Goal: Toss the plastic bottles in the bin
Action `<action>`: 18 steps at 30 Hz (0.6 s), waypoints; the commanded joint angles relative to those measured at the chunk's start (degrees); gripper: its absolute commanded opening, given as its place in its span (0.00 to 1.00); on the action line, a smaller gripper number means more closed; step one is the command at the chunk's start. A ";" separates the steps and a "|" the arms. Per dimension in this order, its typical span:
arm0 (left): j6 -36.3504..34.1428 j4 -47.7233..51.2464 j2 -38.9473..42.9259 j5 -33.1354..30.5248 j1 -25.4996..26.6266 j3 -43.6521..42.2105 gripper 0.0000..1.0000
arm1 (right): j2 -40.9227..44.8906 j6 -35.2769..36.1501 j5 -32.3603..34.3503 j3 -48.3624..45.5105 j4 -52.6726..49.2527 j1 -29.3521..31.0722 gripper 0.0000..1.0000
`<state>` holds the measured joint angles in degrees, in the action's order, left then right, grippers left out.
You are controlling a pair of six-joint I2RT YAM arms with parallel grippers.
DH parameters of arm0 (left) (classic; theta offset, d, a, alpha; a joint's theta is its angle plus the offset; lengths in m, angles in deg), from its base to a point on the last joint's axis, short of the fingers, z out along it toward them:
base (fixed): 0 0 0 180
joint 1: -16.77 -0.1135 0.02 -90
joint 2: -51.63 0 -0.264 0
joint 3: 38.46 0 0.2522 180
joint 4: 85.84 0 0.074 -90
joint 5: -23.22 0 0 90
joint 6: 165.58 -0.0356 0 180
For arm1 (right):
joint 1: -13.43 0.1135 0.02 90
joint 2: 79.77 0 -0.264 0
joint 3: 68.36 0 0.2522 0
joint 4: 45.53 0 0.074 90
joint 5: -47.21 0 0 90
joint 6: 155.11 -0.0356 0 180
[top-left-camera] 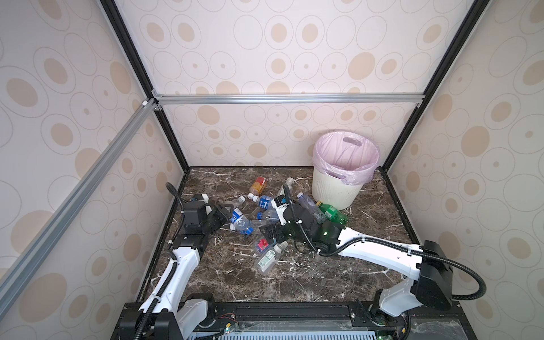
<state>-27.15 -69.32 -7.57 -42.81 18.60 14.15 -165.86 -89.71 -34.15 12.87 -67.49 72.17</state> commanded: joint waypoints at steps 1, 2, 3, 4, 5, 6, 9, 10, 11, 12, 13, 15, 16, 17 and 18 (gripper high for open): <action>-1.88 -3.97 -1.51 4.12 4.27 5.92 0.50 | 2.13 -0.88 -1.12 -0.42 1.72 -0.83 0.99; -1.86 -4.00 -2.23 3.86 5.79 7.03 0.50 | 2.47 -1.04 -1.52 -0.57 2.16 -1.19 0.99; -1.78 -4.16 -2.76 3.78 7.11 7.78 0.50 | 2.58 -1.14 -1.74 -0.58 2.34 -1.49 0.99; -1.57 -4.62 -3.31 3.59 8.54 8.63 0.50 | 2.80 -1.23 -1.70 -0.58 2.45 -1.70 0.99; -1.17 -5.14 -3.82 3.37 9.93 9.29 0.50 | 3.06 -1.32 -1.62 -0.62 2.71 -1.95 0.99; -0.71 -5.60 -4.27 3.33 11.23 9.93 0.50 | 3.26 -1.50 -1.61 -0.71 2.90 -2.29 0.99; 0.40 -6.72 -5.68 3.33 14.25 11.64 0.49 | 3.88 -1.84 -1.55 -1.01 3.74 -3.02 0.98; 0.69 -7.01 -6.12 3.28 15.15 12.22 0.49 | 4.16 -1.94 -1.59 -1.35 4.27 -3.23 0.98; 0.77 -7.27 -6.47 3.29 15.93 12.70 0.49 | 4.25 -2.03 -1.62 -1.53 4.57 -3.47 0.97; 1.04 -7.48 -6.83 3.33 16.75 13.28 0.49 | 4.26 -2.03 -1.54 -1.57 4.69 -3.56 0.97; 1.38 -7.72 -7.12 3.35 17.41 13.71 0.49 | 4.30 -2.03 -1.27 -1.48 4.58 -3.85 0.96; 1.81 -8.36 -7.30 3.30 18.36 14.32 0.48 | 4.26 -2.03 -0.74 -1.38 4.17 -4.20 0.96; 2.02 -8.46 -7.31 3.35 18.78 14.58 0.48 | 4.26 -2.11 -0.69 -1.49 4.21 -4.43 0.95; 2.12 -8.50 -7.33 3.29 19.15 14.74 0.48 | 4.34 -2.12 -0.74 -1.59 4.32 -4.68 0.94; 2.42 -8.69 -7.26 3.28 19.42 14.85 0.48 | 4.47 -2.12 -0.74 -1.72 4.50 -4.94 0.94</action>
<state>-26.10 -75.11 -15.02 -40.03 36.98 25.84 -163.10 -91.13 -35.40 11.97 -64.00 68.00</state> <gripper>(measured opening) 0.513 0.942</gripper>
